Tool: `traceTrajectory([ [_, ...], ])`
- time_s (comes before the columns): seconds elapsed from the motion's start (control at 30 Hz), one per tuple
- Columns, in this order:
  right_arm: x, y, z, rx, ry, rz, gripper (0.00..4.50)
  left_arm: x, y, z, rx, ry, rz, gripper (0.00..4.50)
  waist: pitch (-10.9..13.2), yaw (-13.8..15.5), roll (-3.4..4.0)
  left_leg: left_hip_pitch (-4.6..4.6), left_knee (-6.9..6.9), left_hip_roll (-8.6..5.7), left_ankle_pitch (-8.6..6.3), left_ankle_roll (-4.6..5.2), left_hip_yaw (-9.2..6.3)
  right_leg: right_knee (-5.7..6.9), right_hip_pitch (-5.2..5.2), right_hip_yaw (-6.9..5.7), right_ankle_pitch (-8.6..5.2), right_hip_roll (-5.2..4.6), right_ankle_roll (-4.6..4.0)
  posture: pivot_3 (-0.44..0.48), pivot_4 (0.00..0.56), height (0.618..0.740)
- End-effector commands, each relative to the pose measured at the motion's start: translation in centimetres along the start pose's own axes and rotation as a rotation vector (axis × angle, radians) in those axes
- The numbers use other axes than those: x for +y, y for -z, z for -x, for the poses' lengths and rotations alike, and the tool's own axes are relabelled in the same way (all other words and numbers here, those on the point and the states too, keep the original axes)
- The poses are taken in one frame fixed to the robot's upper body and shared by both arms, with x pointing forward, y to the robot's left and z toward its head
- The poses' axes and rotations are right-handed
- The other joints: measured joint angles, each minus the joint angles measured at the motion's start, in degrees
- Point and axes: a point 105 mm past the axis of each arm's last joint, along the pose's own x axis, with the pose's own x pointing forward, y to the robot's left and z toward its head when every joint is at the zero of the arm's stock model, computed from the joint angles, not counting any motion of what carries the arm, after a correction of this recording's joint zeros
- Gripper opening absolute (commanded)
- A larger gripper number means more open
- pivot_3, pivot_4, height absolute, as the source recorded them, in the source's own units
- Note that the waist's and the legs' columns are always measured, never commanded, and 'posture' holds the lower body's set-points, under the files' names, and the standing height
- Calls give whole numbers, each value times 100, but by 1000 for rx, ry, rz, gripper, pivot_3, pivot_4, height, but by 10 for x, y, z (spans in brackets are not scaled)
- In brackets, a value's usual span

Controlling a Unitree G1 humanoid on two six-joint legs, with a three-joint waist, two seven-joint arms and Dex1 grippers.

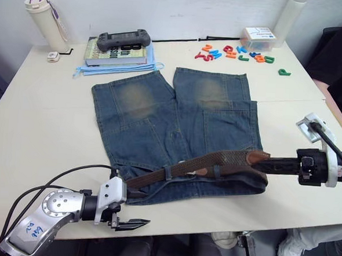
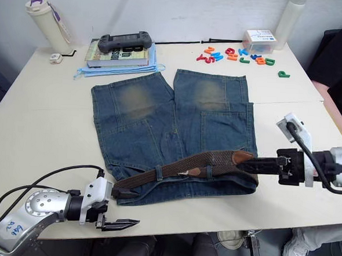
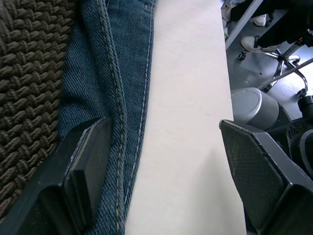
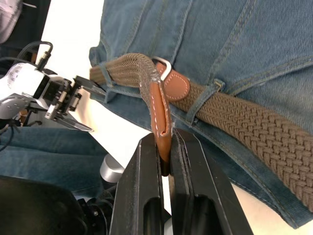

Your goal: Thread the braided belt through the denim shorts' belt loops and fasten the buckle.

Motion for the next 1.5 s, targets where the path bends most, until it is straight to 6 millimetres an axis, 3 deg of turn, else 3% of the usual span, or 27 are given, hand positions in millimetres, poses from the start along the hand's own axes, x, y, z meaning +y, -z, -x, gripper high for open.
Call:
traceTrajectory([
  [0.03,16,-21,9,-52,-79,34,0,0,39,5,122,-28,97,3824,-1,1,1,1,1,0,0,1,4,1,0,2,0,0,1,0,150,730],
  [0.2,22,-17,-3,-2,-189,-29,0,9,29,5,61,-55,-21,3824,-1,12,-1,1,4,-1,-3,4,8,0,1,6,2,-1,4,0,150,730],
  [0.33,13,2,-19,61,-184,-75,0,18,20,9,11,-100,-72,3824,-1,24,-1,1,5,0,-2,3,10,8,-2,8,3,-1,4,0,150,730],
  [0.47,8,8,-29,57,-175,-86,0,21,10,13,-32,-125,-98,3824,-1,8,-2,1,14,-2,-2,3,12,20,-4,12,5,-1,6,0,150,730],
  [0.53,11,7,-33,49,-191,-75,0,23,1,15,-63,-149,-121,4356,0,2,-3,1,14,-2,-1,2,14,28,-8,14,7,-1,5,0,150,730],
  [0.7,14,3,-36,22,-196,-65,0,14,-37,25,-188,-135,-96,4456,14,14,-26,-5,16,-2,-1,0,11,34,-14,12,8,0,4,0,150,730],
  [0.87,21,0,-44,0,-217,-49,0,4,-75,38,-297,-51,47,4456,22,15,-40,-9,19,-5,-3,4,12,25,-16,8,8,-2,5,0,150,730],
  [0.97,26,-1,-50,-13,-236,-51,0,16,-93,39,-354,-85,68,4456,22,11,-41,-9,22,-5,-3,4,13,26,-16,7,9,-1,5,0,150,730],
  [1.07,34,-3,-61,-39,-269,-42,0,37,-107,19,-342,-241,-140,4456,23,15,-42,-7,28,-7,-2,3,13,30,-12,6,10,1,7,0,150,730],
  [1.2,41,-3,-72,-68,-299,-29,0,41,-117,-10,-347,-388,-375,4456,24,15,-53,-5,38,-14,-1,3,22,23,-2,9,16,12,19,0,150,730],
  [1.33,41,-4,-85,-106,-308,-50,0,47,-118,-26,-367,-470,-431,4456,28,8,-62,-8,40,-11,-6,12,35,18,-6,11,19,14,22,0,150,730],
  [1.5,46,0,-93,-118,-330,-51,0,59,-123,-31,-383,-577,-462,4456,28,39,-68,-9,43,-8,-6,12,34,18,-9,8,18,8,22,0,150,730],
])
